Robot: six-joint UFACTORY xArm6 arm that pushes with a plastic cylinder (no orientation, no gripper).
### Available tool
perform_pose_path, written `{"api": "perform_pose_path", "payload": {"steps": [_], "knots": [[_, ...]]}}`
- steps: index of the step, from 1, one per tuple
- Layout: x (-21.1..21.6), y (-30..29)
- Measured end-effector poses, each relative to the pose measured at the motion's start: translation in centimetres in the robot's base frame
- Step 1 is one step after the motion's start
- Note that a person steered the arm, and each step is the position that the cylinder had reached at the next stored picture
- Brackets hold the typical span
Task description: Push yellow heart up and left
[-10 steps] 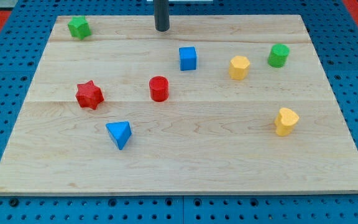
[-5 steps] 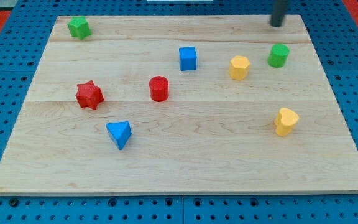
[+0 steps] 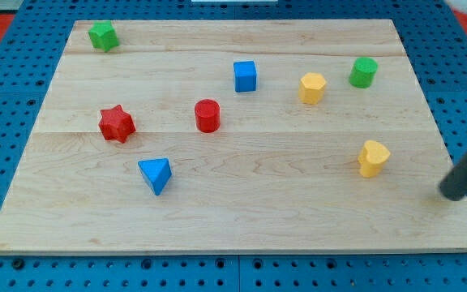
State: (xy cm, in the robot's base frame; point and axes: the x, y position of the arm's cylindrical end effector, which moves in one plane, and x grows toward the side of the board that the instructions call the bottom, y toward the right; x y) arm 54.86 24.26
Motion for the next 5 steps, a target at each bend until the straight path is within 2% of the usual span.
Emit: {"api": "perform_pose_path", "payload": {"steps": [1,3,5], "knots": [[-2.6,-4.4],[-6.5,-5.8],[-10.3,-12.3]]}}
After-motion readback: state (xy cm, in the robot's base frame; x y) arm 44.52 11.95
